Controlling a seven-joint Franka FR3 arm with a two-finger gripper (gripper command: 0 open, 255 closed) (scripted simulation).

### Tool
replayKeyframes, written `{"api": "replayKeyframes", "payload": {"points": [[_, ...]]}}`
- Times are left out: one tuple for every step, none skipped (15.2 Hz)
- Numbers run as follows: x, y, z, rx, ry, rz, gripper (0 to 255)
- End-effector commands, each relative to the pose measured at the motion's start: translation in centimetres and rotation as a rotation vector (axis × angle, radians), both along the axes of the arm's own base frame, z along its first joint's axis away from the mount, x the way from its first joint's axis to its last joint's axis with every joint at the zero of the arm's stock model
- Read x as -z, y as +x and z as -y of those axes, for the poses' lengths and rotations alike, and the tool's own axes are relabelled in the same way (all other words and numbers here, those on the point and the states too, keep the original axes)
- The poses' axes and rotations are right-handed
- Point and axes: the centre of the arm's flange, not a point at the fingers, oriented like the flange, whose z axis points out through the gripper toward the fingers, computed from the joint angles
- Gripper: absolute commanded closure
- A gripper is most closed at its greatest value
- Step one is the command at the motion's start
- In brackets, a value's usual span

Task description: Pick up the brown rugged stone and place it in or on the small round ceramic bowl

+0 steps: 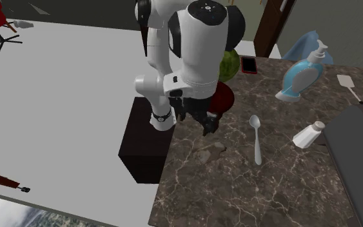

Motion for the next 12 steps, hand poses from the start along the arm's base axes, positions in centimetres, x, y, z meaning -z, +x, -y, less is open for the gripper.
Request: {"api": "replayKeyframes", "payload": {"points": [[0.1,1.5,-2.3,0.080,-0.003,0.011,0],[0.0,2.3,-3.3,0.116,-0.006,0.017,0],[0.0,3.1,-4.3,0.152,-0.009,0.022,0],[-0.1,4.0,-5.3,0.189,-0.012,0.028,0],[-0.2,4.9,-6.3,0.225,-0.015,0.034,0],[-0.3,5.3,-6.7,0.242,-0.016,0.036,0],[0.3,5.4,-6.7,0.242,-0.016,0.036,0],[0.8,5.4,-6.7,0.242,-0.016,0.036,0],[1.3,5.4,-6.6,0.242,-0.016,0.036,0],[1.8,5.4,-6.6,0.242,-0.016,0.036,0],[2.4,5.4,-6.6,0.242,-0.016,0.036,0],[2.9,5.5,-6.6,0.242,-0.016,0.036,0]]}}
